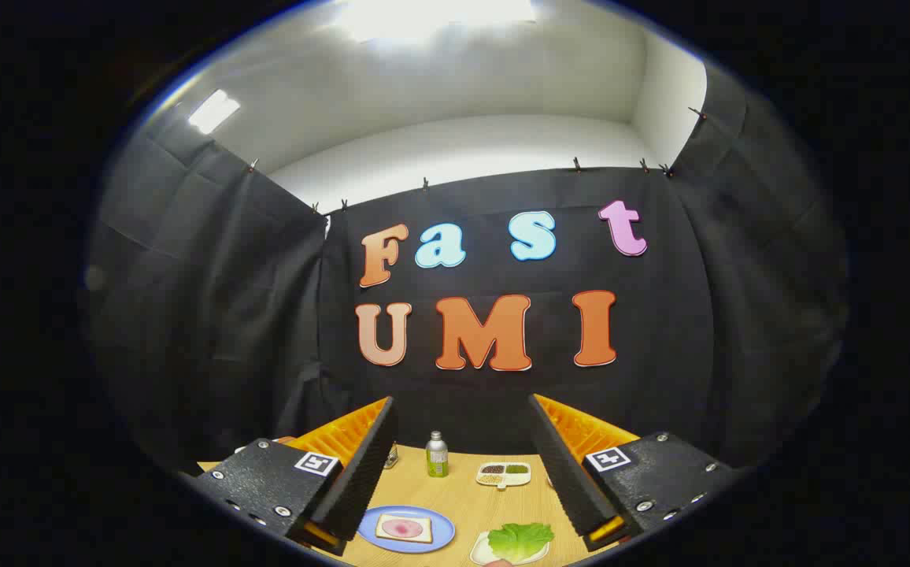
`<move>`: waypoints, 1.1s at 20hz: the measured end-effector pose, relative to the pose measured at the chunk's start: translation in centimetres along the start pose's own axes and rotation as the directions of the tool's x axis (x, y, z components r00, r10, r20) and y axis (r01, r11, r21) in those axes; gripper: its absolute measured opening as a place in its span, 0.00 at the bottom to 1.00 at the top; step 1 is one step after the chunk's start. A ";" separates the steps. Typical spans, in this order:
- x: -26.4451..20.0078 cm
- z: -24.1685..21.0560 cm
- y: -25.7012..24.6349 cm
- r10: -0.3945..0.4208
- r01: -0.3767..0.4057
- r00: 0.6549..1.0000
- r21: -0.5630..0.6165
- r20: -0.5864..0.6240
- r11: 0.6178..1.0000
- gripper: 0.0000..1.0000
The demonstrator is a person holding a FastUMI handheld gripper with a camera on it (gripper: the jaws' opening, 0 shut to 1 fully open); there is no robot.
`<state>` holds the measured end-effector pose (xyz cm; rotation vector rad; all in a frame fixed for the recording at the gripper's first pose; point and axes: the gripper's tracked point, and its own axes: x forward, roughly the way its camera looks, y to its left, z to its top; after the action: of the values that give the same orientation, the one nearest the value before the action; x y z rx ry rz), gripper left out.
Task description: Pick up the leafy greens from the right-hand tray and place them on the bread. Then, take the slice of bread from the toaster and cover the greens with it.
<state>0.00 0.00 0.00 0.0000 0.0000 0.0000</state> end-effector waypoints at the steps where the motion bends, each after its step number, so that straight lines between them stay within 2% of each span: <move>1: 0.0 -0.2 0.2 -0.001 0.001 1.000 0.002 -0.009 1.000 0.98; 22: -0.1 1.7 -0.6 0.020 -0.020 1.000 0.032 0.007 0.999 0.98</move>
<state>-0.15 -0.56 1.67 0.0325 -0.0066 0.0196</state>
